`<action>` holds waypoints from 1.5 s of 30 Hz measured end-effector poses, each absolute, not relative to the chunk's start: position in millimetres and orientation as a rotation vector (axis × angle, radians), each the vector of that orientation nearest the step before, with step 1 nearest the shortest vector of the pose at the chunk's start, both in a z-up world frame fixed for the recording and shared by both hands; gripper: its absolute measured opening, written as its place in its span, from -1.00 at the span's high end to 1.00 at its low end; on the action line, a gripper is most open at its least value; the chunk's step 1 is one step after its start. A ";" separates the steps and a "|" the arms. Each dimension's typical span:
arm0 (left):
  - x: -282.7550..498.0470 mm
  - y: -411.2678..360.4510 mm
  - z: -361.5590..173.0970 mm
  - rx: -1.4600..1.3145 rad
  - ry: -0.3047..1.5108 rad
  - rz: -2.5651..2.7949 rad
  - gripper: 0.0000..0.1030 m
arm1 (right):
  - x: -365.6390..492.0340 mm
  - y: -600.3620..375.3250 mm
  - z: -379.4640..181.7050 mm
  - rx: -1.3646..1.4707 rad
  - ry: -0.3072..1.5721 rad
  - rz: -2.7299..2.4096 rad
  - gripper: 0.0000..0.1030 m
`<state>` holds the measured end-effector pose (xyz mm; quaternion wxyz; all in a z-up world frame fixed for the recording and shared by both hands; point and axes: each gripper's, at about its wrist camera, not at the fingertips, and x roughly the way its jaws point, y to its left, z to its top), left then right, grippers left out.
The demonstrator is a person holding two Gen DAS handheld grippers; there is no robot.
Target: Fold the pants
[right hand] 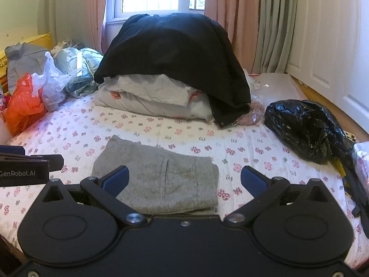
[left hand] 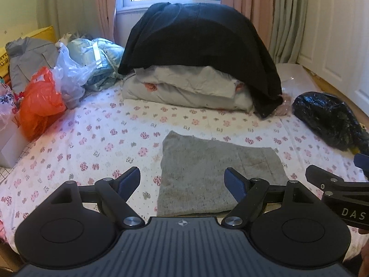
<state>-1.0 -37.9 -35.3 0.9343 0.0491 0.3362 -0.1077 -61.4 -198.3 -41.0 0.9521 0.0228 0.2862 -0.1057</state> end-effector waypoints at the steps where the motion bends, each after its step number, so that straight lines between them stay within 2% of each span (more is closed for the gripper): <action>1: -1.8 -37.8 -33.9 0.102 0.688 -0.217 -0.54 | -62.8 -198.4 -39.7 0.046 0.578 -0.216 -0.99; 34: -13.2 -39.0 -18.4 0.131 0.650 -0.223 -0.55 | -71.6 -196.6 -34.8 0.051 0.573 -0.225 -0.99; 38: -11.1 -40.0 -19.4 0.134 0.664 -0.237 -0.74 | -72.7 -195.8 -37.3 0.053 0.575 -0.229 -0.99; 45: -12.8 -32.7 -13.8 0.085 0.615 -0.233 -0.74 | -73.1 -197.3 -38.4 0.050 0.575 -0.232 -0.99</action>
